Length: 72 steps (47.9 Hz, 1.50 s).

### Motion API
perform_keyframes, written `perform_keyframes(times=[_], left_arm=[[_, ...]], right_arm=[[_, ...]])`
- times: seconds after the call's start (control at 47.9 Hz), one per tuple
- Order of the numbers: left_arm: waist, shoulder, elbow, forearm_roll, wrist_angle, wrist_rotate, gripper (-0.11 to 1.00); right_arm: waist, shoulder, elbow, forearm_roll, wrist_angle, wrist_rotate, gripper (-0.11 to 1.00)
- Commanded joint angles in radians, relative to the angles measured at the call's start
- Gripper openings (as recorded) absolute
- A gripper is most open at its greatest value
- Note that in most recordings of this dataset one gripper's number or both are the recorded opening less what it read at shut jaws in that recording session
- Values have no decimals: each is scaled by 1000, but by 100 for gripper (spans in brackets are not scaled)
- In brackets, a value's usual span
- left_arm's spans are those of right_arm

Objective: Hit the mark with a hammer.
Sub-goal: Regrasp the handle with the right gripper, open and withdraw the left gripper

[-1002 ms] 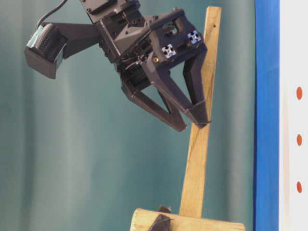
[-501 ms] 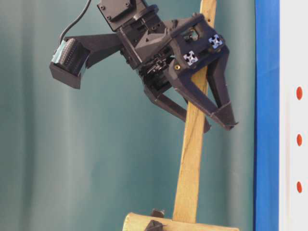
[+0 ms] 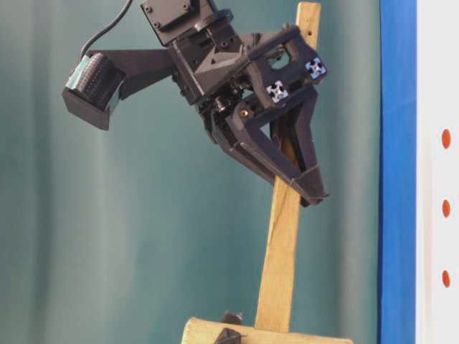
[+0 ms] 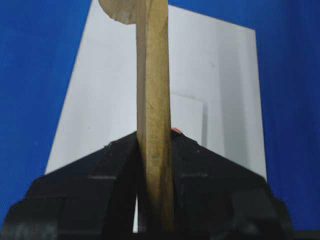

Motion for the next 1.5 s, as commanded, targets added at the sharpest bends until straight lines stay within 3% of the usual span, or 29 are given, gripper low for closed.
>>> perform_keyframes(times=[0.0, 0.605, 0.647, 0.731, 0.772, 0.918, 1.106, 1.294, 1.482], left_arm=[[-5, -6, -15, -3, -6, -9, 47], [3, -9, -12, -3, -14, -14, 48], [3, -9, -11, -3, -12, -14, 52], [3, -11, -11, -3, -12, -14, 73], [3, -9, -11, -3, -11, -12, 77], [3, -11, -9, -3, -6, -12, 69], [11, -55, 12, -3, 32, -11, 69], [12, -178, 63, -3, 78, -12, 69], [12, -351, 110, -3, 212, -12, 69]], right_arm=[[-8, -14, -26, 3, -25, 9, 4], [-5, -15, -23, 3, -23, 29, 4], [-5, -17, -23, 3, -25, 29, 4], [-6, -20, -18, 3, -26, 29, 3], [-5, -20, -17, 3, -26, 31, 2], [-5, -25, -12, 3, -29, 35, 2], [-5, -49, 12, 18, -26, 60, 2], [-5, -103, 77, 18, -29, 92, 2], [-5, -141, 123, 21, -26, 127, 2]])
